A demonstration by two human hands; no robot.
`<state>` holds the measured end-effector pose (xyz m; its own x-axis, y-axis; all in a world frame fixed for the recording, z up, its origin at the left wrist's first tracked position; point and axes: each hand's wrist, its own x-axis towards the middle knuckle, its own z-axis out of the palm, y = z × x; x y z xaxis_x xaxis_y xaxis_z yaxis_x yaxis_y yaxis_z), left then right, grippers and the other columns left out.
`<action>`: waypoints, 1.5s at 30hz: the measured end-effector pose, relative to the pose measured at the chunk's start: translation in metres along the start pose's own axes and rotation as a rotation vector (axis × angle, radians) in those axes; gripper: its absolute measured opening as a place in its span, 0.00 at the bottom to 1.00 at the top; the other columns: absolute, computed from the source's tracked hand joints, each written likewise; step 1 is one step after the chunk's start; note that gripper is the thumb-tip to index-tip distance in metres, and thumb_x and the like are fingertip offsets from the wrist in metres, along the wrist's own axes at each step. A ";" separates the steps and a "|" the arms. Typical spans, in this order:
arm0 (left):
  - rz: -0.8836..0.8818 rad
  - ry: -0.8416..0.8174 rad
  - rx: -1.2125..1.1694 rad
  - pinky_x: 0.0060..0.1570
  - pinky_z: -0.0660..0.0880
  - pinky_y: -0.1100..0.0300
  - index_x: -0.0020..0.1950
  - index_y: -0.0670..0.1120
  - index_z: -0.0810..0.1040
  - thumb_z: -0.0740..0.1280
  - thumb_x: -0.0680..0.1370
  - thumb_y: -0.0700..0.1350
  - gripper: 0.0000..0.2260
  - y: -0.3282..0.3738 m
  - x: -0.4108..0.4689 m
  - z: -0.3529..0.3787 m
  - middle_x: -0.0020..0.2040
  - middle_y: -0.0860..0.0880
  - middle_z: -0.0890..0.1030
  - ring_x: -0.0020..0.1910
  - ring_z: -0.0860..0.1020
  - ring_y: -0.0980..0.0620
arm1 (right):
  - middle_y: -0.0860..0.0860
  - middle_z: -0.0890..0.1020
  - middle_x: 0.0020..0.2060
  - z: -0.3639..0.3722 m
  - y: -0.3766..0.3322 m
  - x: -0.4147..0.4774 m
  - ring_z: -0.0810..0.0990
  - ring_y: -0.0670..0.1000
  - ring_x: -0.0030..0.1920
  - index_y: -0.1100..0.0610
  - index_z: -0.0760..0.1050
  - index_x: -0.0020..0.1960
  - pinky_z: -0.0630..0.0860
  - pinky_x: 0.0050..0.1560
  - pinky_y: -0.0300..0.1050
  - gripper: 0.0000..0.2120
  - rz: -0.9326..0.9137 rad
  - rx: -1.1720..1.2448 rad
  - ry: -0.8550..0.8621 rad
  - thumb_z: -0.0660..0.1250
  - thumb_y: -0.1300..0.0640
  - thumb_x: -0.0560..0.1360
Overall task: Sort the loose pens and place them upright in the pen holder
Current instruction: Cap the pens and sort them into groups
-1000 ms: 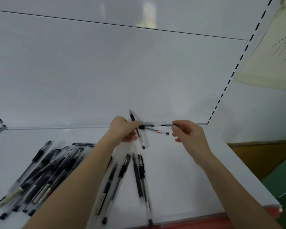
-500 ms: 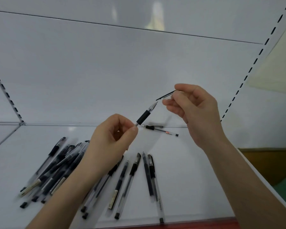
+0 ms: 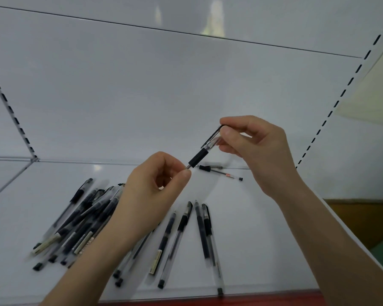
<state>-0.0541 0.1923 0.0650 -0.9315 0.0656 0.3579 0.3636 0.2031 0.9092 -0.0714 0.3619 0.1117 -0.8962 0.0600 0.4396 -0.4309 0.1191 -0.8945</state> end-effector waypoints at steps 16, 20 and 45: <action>-0.087 0.118 0.289 0.33 0.73 0.63 0.38 0.48 0.77 0.68 0.73 0.44 0.04 -0.025 0.000 -0.011 0.32 0.54 0.79 0.31 0.77 0.55 | 0.51 0.82 0.38 0.005 0.058 0.007 0.82 0.49 0.40 0.55 0.77 0.51 0.79 0.47 0.40 0.07 0.203 -0.086 -0.077 0.65 0.62 0.75; -0.117 0.132 0.714 0.35 0.70 0.60 0.41 0.46 0.78 0.66 0.74 0.47 0.05 -0.052 -0.012 -0.029 0.38 0.50 0.77 0.37 0.75 0.53 | 0.56 0.81 0.48 -0.018 0.114 0.025 0.78 0.55 0.50 0.61 0.78 0.53 0.72 0.54 0.44 0.09 0.177 -0.797 -0.082 0.65 0.60 0.74; 0.196 -0.387 0.847 0.47 0.69 0.54 0.53 0.38 0.76 0.57 0.79 0.38 0.10 -0.074 0.098 0.077 0.48 0.40 0.77 0.51 0.75 0.40 | 0.49 0.77 0.34 -0.081 0.095 -0.038 0.76 0.48 0.32 0.56 0.73 0.49 0.70 0.30 0.40 0.05 0.467 -0.590 0.080 0.61 0.61 0.74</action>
<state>-0.1729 0.2585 0.0166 -0.8496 0.4621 0.2543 0.5253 0.7848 0.3290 -0.0697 0.4513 0.0170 -0.9515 0.3036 0.0503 0.1401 0.5727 -0.8077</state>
